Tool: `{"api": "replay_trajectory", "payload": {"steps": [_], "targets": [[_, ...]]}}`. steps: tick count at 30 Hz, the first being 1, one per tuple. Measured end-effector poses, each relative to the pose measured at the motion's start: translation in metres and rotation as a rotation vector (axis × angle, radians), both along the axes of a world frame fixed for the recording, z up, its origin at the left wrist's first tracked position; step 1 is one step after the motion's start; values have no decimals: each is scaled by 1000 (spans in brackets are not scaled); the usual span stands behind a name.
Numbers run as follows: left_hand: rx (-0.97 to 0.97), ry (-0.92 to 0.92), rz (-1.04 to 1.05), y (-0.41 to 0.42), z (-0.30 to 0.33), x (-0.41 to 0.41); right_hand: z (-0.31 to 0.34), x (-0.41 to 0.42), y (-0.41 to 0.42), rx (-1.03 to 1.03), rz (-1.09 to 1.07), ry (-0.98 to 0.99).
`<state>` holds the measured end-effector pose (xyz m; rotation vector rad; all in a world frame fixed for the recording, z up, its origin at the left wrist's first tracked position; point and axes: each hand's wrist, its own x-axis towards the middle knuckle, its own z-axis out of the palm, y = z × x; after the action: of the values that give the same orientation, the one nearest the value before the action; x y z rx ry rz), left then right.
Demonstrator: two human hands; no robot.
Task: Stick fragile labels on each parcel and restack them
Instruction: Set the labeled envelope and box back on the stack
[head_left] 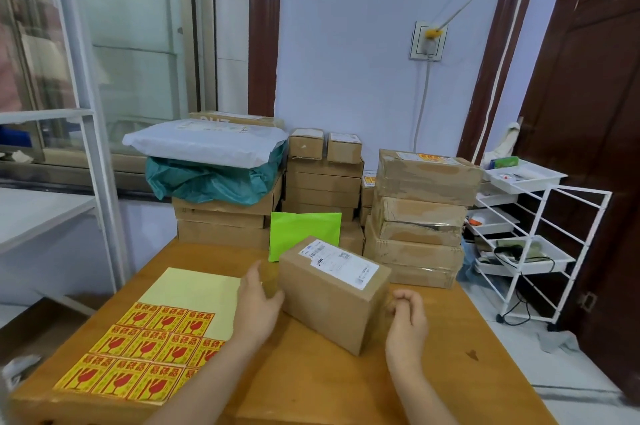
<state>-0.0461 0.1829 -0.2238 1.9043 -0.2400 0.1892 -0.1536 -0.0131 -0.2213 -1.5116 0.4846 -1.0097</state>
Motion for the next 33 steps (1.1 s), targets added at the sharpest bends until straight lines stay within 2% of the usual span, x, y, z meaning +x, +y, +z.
{"api": "replay_trajectory", "payload": {"steps": [2,4,9,16,23,30,33], "targets": [[-53,-13,94,-5,5,-7,3,7,-7,49,28,7],[-96,-35,85,-11,5,-21,4,12,-10,96,100,37],[-228,79,-108,-27,0,-52,-5,9,3,142,172,32],[-397,228,-313,-32,3,-63,-20,1,20,29,183,86],[-372,269,-401,-32,5,-55,-14,-6,41,-42,239,20],[-346,353,-373,-18,12,-42,-6,-9,35,-98,153,22],[-273,278,-331,0,18,-37,13,-11,30,-235,71,23]]}}
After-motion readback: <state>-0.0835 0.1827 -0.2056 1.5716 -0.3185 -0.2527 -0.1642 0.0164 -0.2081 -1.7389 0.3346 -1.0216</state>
